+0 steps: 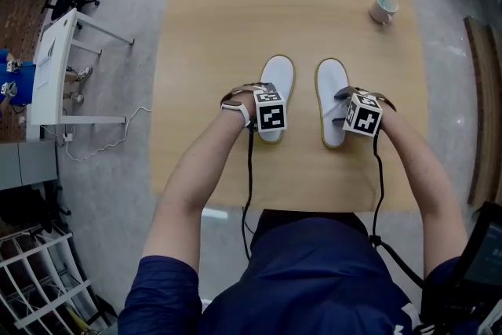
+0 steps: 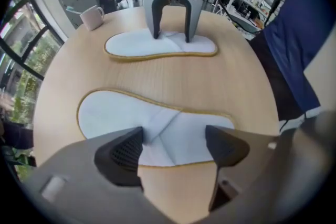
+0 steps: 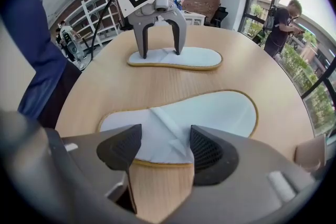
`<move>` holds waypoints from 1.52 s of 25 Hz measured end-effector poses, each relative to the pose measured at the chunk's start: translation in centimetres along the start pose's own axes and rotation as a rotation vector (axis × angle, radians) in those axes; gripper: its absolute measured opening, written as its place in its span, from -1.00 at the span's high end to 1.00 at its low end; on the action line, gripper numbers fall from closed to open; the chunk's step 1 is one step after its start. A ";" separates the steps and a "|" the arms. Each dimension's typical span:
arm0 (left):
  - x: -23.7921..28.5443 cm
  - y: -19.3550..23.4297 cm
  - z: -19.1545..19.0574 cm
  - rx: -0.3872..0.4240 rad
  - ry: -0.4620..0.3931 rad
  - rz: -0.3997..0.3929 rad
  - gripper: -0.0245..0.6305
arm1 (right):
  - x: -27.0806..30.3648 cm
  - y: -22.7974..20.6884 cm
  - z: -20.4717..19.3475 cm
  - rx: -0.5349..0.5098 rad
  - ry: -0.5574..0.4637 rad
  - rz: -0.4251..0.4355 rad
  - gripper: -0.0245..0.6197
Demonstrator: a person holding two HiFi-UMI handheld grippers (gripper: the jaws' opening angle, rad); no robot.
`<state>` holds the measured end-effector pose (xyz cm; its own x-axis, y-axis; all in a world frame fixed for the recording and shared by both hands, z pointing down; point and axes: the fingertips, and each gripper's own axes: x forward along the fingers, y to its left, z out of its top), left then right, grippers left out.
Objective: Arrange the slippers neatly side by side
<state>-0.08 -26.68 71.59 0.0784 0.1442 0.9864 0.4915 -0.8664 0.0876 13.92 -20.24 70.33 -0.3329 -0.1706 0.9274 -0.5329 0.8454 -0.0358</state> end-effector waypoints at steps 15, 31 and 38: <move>1.3 -4.6 5.6 -0.241 -0.180 0.062 -0.25 | 1.1 3.1 1.9 0.050 -0.048 -0.023 -0.01; 1.5 -6.0 5.6 -0.213 -0.172 0.055 -0.25 | 1.6 5.2 3.1 0.107 -0.059 -0.053 0.00; 1.5 -6.1 5.4 -0.178 -0.161 0.047 -0.25 | 1.6 5.6 3.1 0.144 -0.085 -0.069 0.00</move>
<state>1.74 -18.55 71.80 0.2421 0.1634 0.9564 0.3242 -0.9427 0.0789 7.99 -17.38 70.44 -0.3528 -0.2732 0.8949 -0.6605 0.7501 -0.0314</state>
